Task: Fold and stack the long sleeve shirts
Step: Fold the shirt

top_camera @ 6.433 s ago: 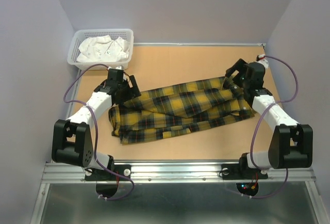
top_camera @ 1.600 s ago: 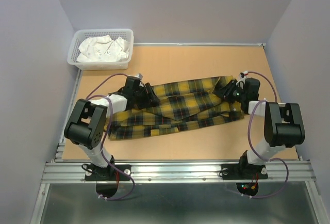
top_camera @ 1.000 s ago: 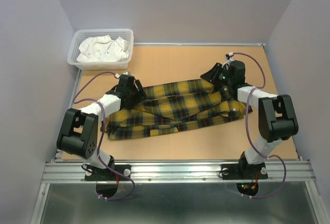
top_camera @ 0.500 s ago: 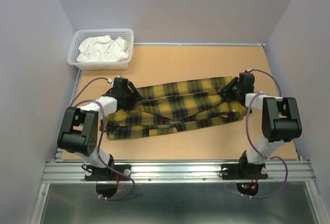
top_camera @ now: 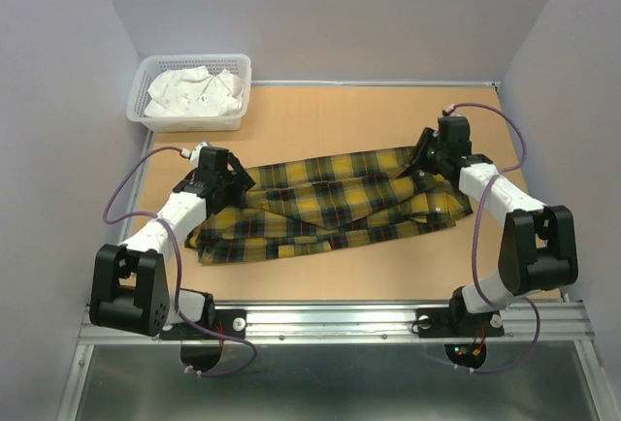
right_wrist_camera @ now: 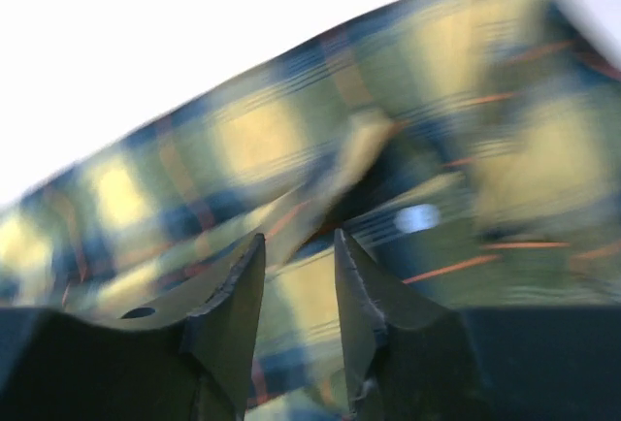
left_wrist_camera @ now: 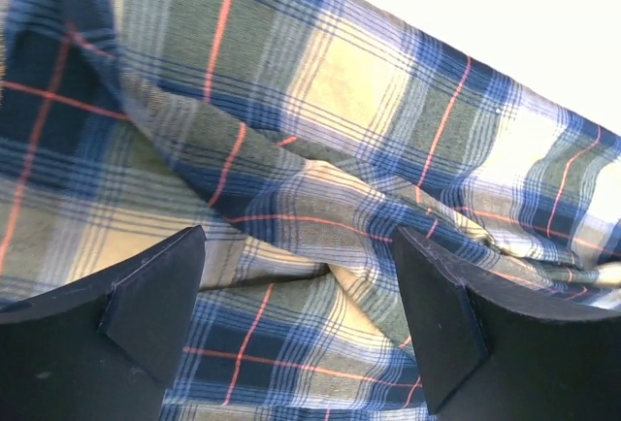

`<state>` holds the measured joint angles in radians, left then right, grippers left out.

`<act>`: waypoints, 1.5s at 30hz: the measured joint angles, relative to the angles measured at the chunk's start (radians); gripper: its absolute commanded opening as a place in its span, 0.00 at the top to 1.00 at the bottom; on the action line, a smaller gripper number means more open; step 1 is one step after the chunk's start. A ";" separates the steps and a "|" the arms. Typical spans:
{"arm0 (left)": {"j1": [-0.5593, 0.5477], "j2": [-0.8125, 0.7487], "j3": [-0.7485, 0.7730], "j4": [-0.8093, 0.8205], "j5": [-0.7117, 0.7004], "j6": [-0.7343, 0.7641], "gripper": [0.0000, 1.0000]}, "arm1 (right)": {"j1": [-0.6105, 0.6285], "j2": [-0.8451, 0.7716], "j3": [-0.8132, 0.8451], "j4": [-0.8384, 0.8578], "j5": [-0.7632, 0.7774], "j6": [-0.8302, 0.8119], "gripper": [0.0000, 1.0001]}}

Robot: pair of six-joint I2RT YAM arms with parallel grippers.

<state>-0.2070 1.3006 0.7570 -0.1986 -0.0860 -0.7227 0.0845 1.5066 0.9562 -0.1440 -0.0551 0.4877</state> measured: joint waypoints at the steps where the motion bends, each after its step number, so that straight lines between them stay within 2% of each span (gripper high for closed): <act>1: 0.000 -0.002 0.000 -0.003 -0.006 0.000 0.10 | 0.034 0.000 0.018 -0.024 0.004 -0.023 0.50; 6: 0.000 0.036 -0.019 -0.018 -0.023 -0.005 0.10 | 0.203 0.039 0.066 -0.085 0.002 -0.106 0.27; 8: 0.000 0.062 -0.024 -0.018 -0.024 -0.009 0.10 | 0.242 0.072 0.072 -0.100 0.002 -0.128 0.24; 15: -0.019 0.143 -0.024 -0.009 -0.039 -0.014 0.12 | 0.256 0.196 0.073 -0.219 -0.002 -0.148 0.23; 22: -0.103 0.294 0.112 0.015 -0.081 0.008 0.12 | 0.256 0.126 0.002 -0.307 0.038 -0.109 0.22; 31: -0.229 0.571 0.438 0.014 -0.095 0.098 0.12 | 0.249 -0.040 -0.147 -0.461 -0.007 -0.004 0.22; 36: -0.285 0.732 0.654 0.016 -0.083 0.188 0.12 | 0.249 -0.081 -0.180 -0.529 -0.018 0.026 0.22; 45: -0.302 1.040 1.123 -0.019 -0.008 0.333 0.11 | 0.249 -0.089 -0.182 -0.556 -0.061 0.040 0.22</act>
<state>-0.5091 2.3402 1.8801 -0.2180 -0.0940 -0.3897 0.3340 1.4174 0.7738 -0.7002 -0.1158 0.5282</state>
